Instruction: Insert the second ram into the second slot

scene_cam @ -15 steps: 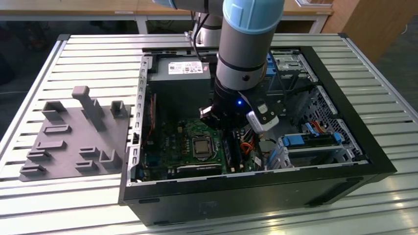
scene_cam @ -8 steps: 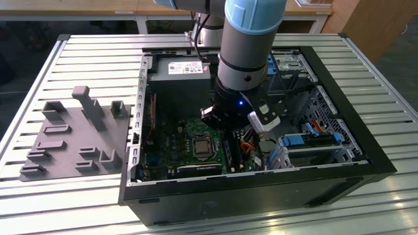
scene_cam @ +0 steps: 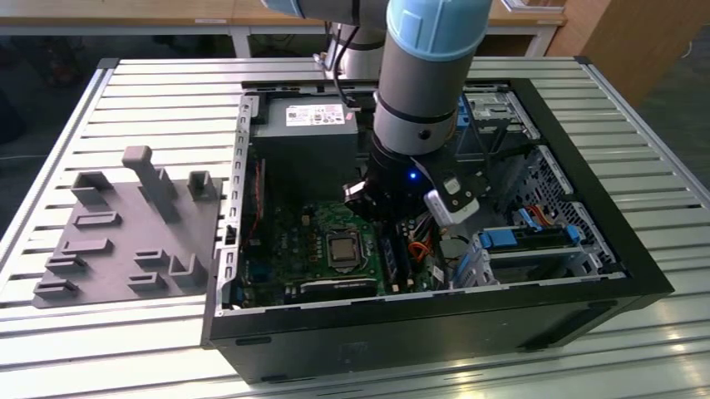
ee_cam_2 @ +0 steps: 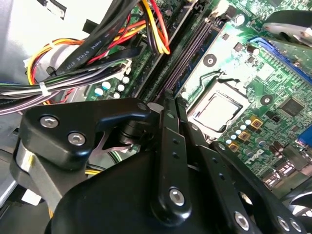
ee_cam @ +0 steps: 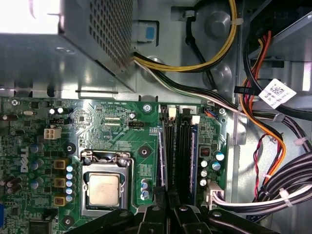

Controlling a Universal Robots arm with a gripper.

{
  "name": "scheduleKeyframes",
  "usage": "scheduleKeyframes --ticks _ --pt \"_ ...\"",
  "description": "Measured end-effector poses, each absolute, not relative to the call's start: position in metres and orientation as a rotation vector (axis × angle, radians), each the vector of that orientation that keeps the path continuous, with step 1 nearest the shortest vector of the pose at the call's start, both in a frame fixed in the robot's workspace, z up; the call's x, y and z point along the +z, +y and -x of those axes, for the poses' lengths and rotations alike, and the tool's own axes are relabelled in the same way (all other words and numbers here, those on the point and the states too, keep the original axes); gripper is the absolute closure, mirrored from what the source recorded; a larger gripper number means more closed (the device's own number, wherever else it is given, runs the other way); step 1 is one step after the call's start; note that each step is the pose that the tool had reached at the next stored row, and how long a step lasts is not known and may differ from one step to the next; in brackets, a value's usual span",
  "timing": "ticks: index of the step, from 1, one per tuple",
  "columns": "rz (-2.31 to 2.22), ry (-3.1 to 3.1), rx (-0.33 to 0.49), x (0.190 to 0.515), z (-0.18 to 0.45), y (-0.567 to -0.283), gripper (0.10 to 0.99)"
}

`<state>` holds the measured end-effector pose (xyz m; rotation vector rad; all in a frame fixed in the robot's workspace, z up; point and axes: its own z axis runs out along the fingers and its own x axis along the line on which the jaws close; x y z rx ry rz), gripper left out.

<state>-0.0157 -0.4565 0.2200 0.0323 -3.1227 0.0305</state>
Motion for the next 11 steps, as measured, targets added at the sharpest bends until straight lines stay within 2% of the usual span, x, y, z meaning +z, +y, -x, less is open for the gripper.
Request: scheduleKeyframes --ticks 11 --pt "-0.032 -3.123 0.031 0.2195 0.0134 -0.4565 0.953"
